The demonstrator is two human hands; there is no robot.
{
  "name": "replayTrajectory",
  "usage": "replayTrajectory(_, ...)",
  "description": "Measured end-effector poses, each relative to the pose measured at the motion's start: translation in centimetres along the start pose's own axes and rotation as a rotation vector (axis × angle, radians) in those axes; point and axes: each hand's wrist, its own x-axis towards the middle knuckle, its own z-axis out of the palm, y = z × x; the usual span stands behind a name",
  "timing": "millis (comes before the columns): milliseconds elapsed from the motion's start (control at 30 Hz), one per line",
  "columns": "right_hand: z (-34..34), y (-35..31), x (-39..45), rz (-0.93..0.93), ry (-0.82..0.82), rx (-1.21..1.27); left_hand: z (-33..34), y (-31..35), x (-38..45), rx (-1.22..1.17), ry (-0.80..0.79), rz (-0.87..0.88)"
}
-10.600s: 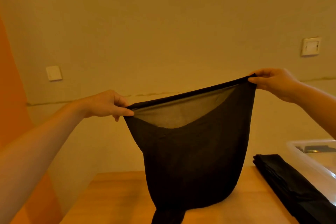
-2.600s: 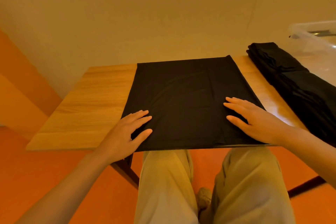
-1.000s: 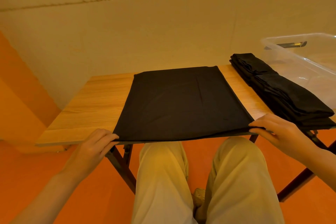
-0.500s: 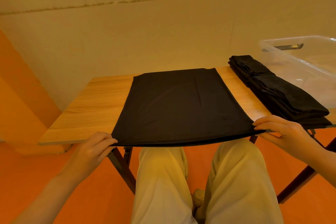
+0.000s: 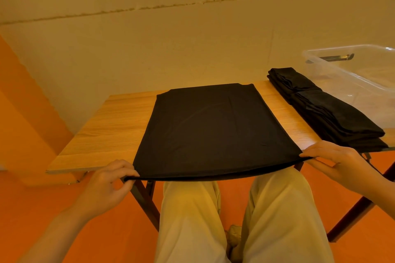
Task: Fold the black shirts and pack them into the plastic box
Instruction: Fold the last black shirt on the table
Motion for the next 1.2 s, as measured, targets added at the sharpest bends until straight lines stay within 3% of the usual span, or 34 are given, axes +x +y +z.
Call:
replayTrajectory(233,-0.9,-1.6,1.5,-0.023,0.035,0.103,-1.4,1.0,1.2,-0.153,-0.051,-0.122)
replayTrajectory(367,-1.7,-1.7,4.2,0.019,0.105,0.175,-2.3,1.3,3.7,-0.267,0.074,-0.295)
replayTrajectory(567,-3.2,-1.3,9.8,0.299,0.245,0.645,-3.2,-0.2,8.9,-0.549,0.321,-0.509)
replayTrajectory(767,-3.6,1.9,17.9,0.544,0.315,0.895,-4.0,-3.9,16.6,-0.734,0.412,-0.609)
replayTrajectory(967,-1.7,7.0,26.8,0.742,0.348,0.804,-3.1,-7.2,25.8,-0.654,0.387,-0.665)
replayTrajectory(1200,4.4,11.1,31.8,0.844,0.29,0.357,4.5,-12.0,31.6,-0.258,0.298,-0.759)
